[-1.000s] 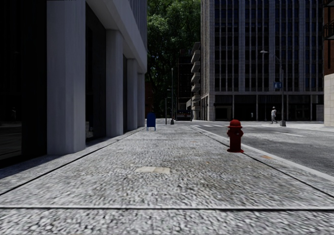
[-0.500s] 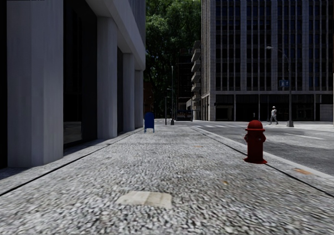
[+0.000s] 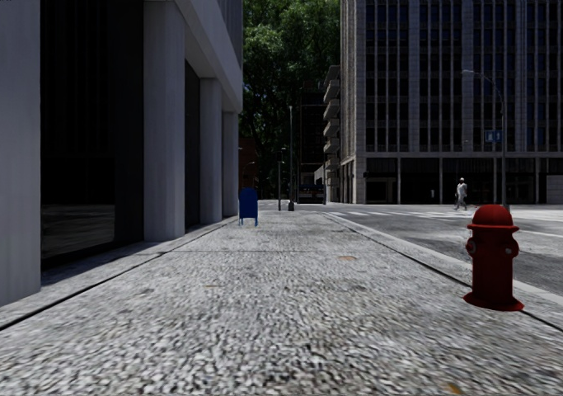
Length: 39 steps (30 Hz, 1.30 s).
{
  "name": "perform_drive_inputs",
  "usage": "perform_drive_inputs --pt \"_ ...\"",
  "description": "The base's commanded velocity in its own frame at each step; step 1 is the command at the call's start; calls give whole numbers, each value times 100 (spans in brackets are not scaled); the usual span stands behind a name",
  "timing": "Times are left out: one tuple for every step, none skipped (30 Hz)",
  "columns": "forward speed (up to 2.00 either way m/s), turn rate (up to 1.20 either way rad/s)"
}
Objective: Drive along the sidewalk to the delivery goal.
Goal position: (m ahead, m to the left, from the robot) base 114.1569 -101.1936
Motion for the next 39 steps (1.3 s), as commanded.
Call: perform_drive_inputs --pt "200 0" --pt "200 0" --pt "200 0" --pt "200 0" --pt "200 0" --pt "200 0" --pt "200 0" --pt "200 0" --pt "200 0" --pt "200 0" --pt "200 0" --pt "200 0" --pt "200 0" --pt "200 0" --pt "200 0" --pt "200 0" --pt "200 0" --pt "200 0" --pt "200 0" --pt "200 0" --pt "200 0" --pt "200 0" --pt "200 0" --pt "200 0" --pt "200 0" --pt "200 0" --pt "200 0" --pt "200 0" --pt "200 0" --pt "200 0" --pt "200 0" --pt "200 0" --pt "200 0" --pt "200 0" --pt "200 0" --pt "200 0" --pt "200 0" --pt "200 0" --pt "200 0"
